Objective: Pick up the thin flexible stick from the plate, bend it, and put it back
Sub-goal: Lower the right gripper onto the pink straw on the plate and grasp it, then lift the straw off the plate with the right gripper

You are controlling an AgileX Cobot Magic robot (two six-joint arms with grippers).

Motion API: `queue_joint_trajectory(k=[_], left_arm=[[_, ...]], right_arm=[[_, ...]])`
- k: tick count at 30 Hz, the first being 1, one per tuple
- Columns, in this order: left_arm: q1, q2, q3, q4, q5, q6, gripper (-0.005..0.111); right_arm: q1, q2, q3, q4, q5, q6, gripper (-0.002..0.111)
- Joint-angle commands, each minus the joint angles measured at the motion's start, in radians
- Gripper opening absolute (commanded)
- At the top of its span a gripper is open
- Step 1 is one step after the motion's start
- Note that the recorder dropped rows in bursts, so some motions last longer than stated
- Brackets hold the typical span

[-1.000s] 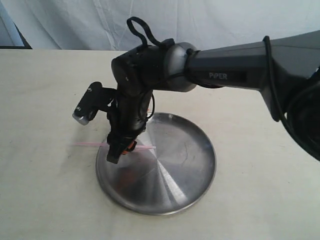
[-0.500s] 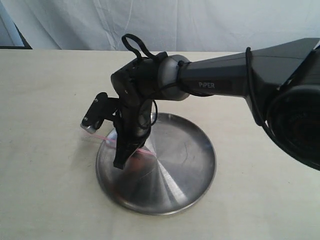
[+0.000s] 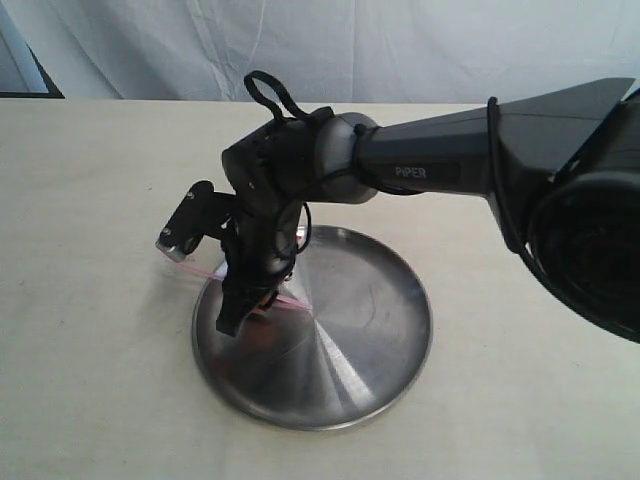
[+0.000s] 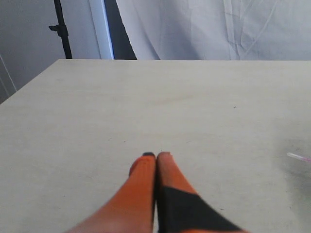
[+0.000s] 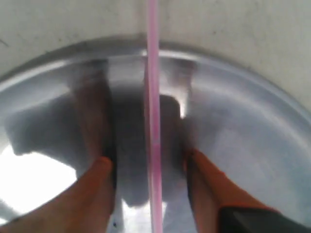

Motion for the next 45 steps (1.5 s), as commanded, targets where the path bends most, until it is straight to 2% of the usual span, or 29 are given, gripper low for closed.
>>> queue_joint_trajectory(k=[1,5,9,13,24,34,41,45], left_arm=[[0.001,-0.006,0.002,0.003,-0.013,-0.007,0.0],[0.001,-0.006,0.002,0.003,-0.013,-0.007,0.0],[0.001,-0.006,0.002,0.003,-0.013,-0.007,0.0],[0.001,-0.006,0.002,0.003,-0.013,-0.007,0.0],[0.001,-0.006,0.002,0.003,-0.013,-0.007,0.0],[0.001,-0.006,0.002,0.003,-0.013,-0.007,0.0],[0.001,-0.006,0.002,0.005,-0.014,-0.007,0.0],[0.001,-0.006,0.002,0.073,-0.086,0.009,0.0]], right_arm=[[-0.001,0.002,-0.003,-0.022,-0.047,0.057,0.052],[-0.001,0.014,-0.003,-0.043,-0.052,0.076,0.035],[0.002,0.031,-0.003,-0.043,-0.037,0.076,0.013],[0.006,0.042,-0.003,-0.047,-0.018,0.076,-0.001],[0.004,-0.002,-0.003,-0.047,0.056,0.101,-0.001],[0.004,-0.261,-0.001,-0.059,0.084,0.153,-0.001],[0.004,-0.416,0.024,-0.031,0.188,0.153,-0.001],[0.004,-0.523,0.101,0.011,0.193,0.15,-0.001]])
